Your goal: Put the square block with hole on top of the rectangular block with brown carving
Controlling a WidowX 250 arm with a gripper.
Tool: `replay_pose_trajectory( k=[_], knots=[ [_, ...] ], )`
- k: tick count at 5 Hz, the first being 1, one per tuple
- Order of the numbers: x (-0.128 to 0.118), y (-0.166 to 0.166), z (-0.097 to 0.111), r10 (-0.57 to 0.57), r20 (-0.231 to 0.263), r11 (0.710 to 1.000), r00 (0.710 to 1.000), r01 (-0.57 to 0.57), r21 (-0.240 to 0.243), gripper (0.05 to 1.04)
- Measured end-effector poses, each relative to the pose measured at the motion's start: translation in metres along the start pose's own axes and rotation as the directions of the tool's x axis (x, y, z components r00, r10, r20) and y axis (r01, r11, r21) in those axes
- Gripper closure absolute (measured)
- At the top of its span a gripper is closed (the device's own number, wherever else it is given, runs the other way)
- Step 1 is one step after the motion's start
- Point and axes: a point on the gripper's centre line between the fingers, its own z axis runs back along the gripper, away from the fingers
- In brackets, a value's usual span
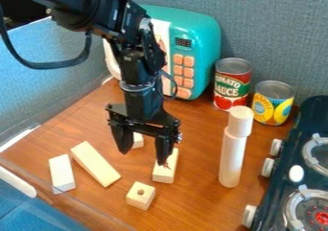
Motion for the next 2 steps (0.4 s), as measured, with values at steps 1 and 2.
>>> replay_pose_trajectory(
  k=[1,2],
  knots=[
    [-0.004,0.0,-0.008,0.002,-0.031,1.0,1.0,-0.002,0.002,0.084],
    [-0.007,0.002,-0.022,0.007,-0.069,1.0,0.998,-0.006,0.01,0.084]
  ],
)
